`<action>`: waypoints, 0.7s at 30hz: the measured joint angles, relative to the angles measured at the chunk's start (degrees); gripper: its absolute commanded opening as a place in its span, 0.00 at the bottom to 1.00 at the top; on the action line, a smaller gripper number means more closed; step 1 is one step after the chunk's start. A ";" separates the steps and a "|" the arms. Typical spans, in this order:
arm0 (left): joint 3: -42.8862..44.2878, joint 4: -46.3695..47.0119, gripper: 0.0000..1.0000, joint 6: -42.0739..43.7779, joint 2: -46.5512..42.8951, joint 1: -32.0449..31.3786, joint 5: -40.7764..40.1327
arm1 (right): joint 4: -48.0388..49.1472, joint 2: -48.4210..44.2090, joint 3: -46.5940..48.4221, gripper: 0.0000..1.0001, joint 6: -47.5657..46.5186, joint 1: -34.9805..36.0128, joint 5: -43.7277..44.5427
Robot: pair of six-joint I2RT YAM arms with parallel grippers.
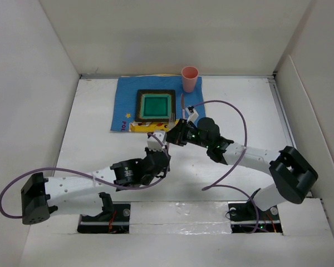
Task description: Set the dinner table for one person
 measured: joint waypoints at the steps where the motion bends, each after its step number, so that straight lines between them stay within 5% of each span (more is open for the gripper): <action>1: 0.02 -0.22 0.00 -0.44 0.22 -0.52 -0.46 | -0.04 -0.42 -0.55 0.35 0.11 0.00 -0.02; 7: -0.02 -0.09 0.00 -1.51 -0.66 -0.81 -3.32 | -2.80 -5.51 -1.18 0.52 -2.05 -1.68 0.00; 12: 0.00 3.17 0.00 -0.63 -1.01 1.57 -3.41 | -6.21 -14.73 -2.60 0.54 -4.11 -7.69 0.57; 21: 6.49 9.03 0.00 3.91 8.20 21.53 7.02 | -13.62 -25.55 -8.04 0.53 -12.28 -19.45 6.88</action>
